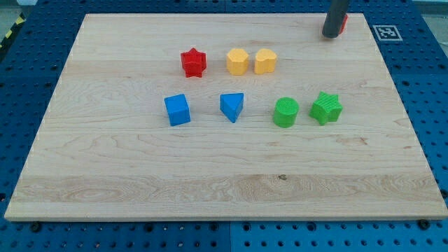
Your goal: Move the red star towards top right
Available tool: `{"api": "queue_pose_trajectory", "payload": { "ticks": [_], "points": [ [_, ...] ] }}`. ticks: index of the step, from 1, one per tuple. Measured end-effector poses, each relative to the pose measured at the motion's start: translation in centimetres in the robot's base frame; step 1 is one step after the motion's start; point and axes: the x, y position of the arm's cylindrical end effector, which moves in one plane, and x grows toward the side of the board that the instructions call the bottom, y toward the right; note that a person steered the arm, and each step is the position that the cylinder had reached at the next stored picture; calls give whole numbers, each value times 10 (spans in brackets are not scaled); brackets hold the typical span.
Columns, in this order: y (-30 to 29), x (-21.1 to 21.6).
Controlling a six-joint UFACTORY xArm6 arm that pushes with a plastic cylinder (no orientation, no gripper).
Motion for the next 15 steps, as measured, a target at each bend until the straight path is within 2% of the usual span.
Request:
{"api": "queue_pose_trajectory", "payload": {
  "ticks": [2, 3, 4, 7, 8, 9, 10, 13, 15],
  "points": [
    [0, -20],
    [1, -11],
    [-52, -10],
    [-366, -3],
    [-409, 48],
    [-391, 105],
    [-345, 124],
    [-253, 127],
    [-273, 115]
  ]
}}
